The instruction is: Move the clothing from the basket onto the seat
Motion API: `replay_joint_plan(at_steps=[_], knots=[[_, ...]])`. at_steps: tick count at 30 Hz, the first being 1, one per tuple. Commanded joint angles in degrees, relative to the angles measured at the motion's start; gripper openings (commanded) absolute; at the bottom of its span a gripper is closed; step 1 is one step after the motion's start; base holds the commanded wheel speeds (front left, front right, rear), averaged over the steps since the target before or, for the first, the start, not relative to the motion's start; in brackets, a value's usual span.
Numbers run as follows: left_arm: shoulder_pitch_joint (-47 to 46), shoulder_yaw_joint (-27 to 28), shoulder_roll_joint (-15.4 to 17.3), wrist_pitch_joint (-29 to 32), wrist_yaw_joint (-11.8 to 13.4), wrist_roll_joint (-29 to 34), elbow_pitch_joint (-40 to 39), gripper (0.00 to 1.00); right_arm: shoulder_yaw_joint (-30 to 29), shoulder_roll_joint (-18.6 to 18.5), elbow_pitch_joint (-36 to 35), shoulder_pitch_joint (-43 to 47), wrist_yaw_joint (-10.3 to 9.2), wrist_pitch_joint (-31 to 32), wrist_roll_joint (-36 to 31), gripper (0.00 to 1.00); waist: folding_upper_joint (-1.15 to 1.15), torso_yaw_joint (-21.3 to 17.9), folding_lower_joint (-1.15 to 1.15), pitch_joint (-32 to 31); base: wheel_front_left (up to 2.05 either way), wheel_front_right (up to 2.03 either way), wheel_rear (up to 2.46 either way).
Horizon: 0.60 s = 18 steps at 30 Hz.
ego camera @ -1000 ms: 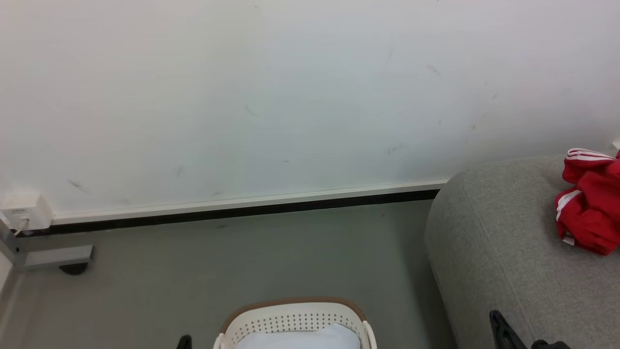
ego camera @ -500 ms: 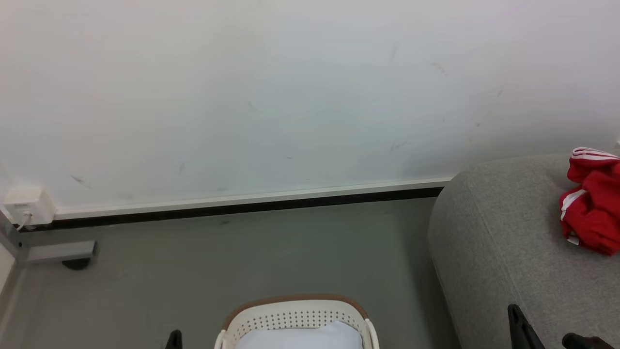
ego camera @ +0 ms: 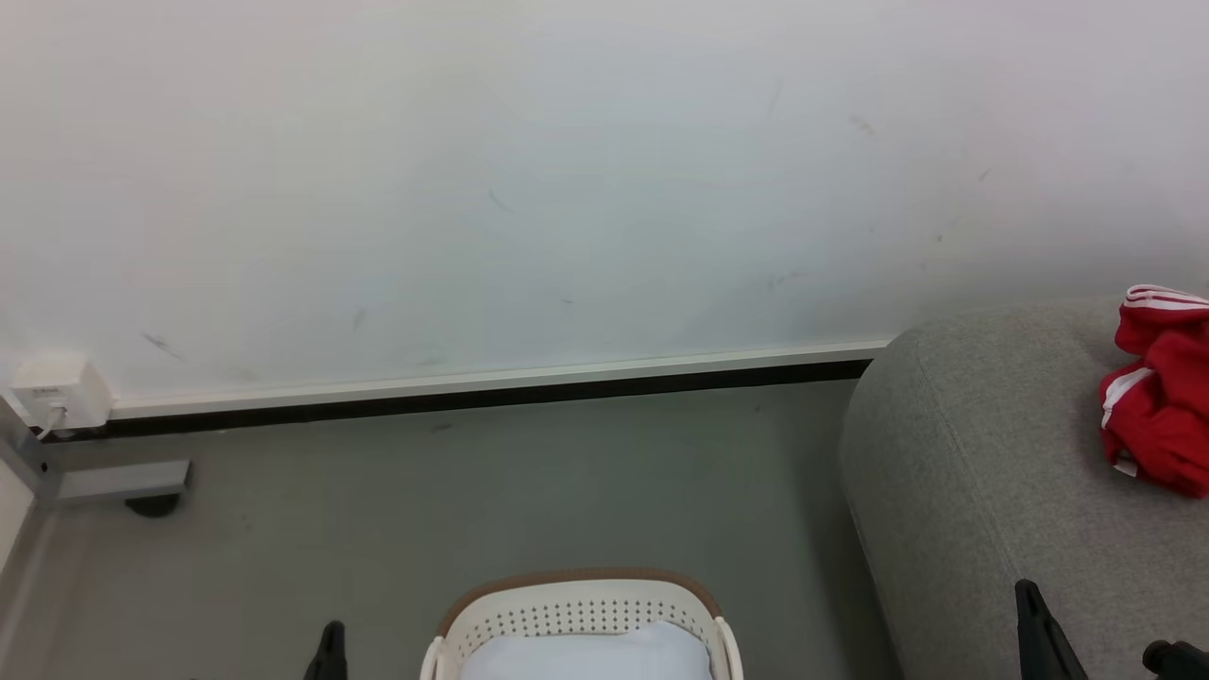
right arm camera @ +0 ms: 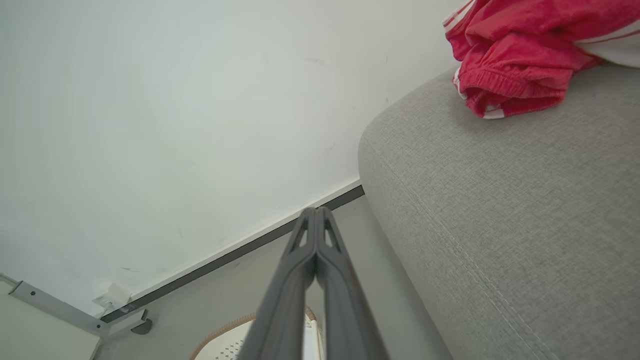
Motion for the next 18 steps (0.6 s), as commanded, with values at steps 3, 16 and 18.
replay_joint_plan(at_steps=[3, 16, 18], knots=[[-1.75, 0.71, 0.25, 1.01, -0.63, -3.79, -1.04, 0.00, -0.64, -0.37, -1.34, -2.02, -0.03, 1.06, 4.13, 0.00, 0.00, 0.13, 0.00, 0.14, 0.00, 0.00, 0.00], [-2.88, 1.89, 0.28, 3.41, -1.56, -12.61, -1.74, 0.00, -1.66, -0.43, -2.44, -2.70, -0.05, 3.48, 13.88, 0.00, 0.00, 0.53, 0.00, 0.60, 0.00, 0.00, 0.00], [-3.05, 2.09, 0.28, 3.79, -1.67, -13.99, -1.85, 0.00, -1.82, -0.44, -2.60, -2.77, -0.05, 3.86, 15.32, 0.00, 0.00, 0.60, 0.00, 0.67, 0.00, 0.00, 0.00]])
